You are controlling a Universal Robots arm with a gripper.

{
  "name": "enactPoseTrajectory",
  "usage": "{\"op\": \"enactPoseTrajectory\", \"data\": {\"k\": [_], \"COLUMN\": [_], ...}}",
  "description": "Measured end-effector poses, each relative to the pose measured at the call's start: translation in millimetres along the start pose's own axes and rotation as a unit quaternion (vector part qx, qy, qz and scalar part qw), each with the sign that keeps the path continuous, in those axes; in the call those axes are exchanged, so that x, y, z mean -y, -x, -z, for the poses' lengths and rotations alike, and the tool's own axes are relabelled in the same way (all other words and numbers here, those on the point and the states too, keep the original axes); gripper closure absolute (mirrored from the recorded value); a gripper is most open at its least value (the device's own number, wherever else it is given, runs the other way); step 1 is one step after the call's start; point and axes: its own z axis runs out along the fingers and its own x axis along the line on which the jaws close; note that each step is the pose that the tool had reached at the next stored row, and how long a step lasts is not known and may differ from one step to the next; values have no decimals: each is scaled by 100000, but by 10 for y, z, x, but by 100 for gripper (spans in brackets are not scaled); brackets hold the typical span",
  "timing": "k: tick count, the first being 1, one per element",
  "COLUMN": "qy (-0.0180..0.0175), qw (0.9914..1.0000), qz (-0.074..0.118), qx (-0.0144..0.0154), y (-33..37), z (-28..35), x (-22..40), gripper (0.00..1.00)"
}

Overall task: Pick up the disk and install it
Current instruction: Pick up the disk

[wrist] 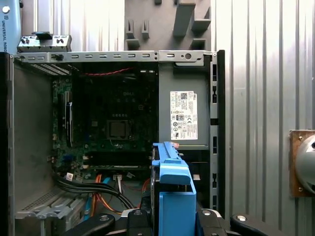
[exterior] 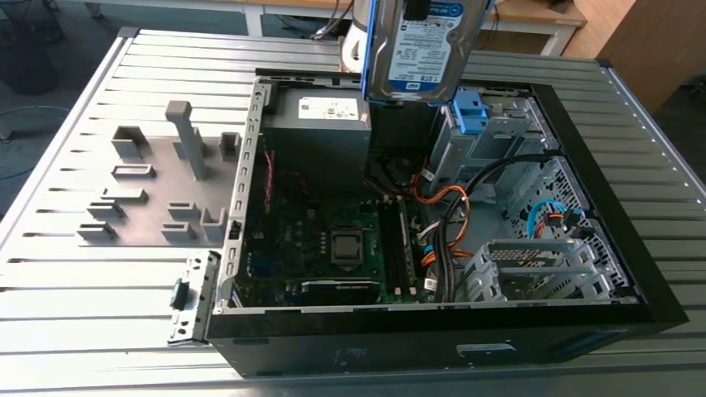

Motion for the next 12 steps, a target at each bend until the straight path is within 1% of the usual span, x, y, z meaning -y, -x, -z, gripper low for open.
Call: {"op": "enactPoseTrajectory", "data": {"k": [9,10,12], "qy": [-2,-1,-1], "qw": [100000,100000,100000], "qz": [2,0,2], "qx": [-111,-184,-207], "y": [-34,-55,-63], "z": [0,0,0], "x": [1,1,1], "gripper": [64,64,64]}}
